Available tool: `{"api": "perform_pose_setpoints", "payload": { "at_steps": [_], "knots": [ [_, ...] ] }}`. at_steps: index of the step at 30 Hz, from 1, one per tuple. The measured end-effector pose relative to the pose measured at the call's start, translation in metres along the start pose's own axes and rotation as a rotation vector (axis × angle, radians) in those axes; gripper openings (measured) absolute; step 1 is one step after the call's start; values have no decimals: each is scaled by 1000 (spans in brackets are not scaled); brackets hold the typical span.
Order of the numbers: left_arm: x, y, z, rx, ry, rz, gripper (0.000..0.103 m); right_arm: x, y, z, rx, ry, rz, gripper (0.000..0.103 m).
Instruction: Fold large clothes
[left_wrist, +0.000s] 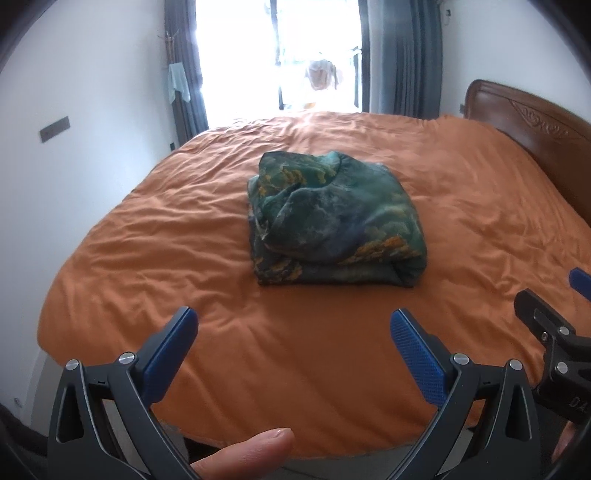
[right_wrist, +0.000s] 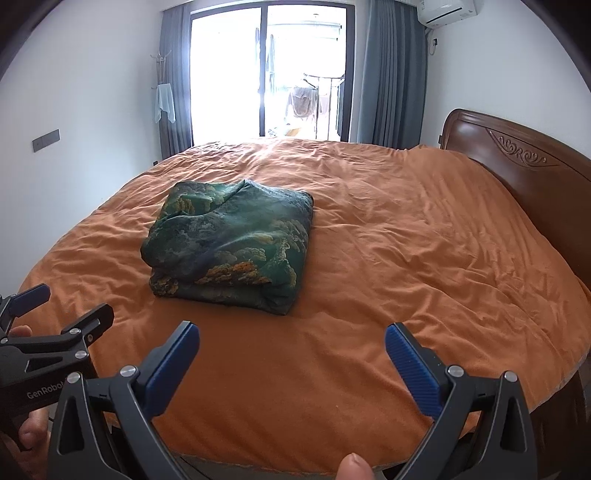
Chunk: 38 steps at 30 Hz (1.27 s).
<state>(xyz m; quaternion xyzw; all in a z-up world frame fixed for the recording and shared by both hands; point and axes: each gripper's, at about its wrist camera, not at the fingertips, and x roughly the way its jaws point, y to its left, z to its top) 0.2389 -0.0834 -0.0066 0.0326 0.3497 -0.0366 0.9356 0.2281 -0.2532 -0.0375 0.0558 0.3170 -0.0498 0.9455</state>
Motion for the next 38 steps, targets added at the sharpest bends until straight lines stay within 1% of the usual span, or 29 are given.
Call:
{"api": "perform_pose_setpoints", "payload": {
  "at_steps": [3,7,11,24,32,35,38],
  "knots": [
    [-1,-1,0,2,-10,28,103,-1,3,0,-14,-3,-24,102],
    [-1,0,1,-15,-6,8,103,-2,7,1,-32,-5,-48,102],
    [-5,1,3,-18,-8,-6,103,-4,10,4,-34,-11,-39,102],
    [-7,4,5,-18,-18,4,103,-5,14,8,-45,-8,-41,102],
    [-6,7,6,-31,-7,-1,103,-3,14,8,-50,-6,-46,102],
    [-8,8,5,-41,-19,-23,103,-2,12,7,-49,-1,-47,102],
    [-12,5,5,-31,-38,-7,103,-2,11,7,-47,-2,-45,102]
  ]
}}
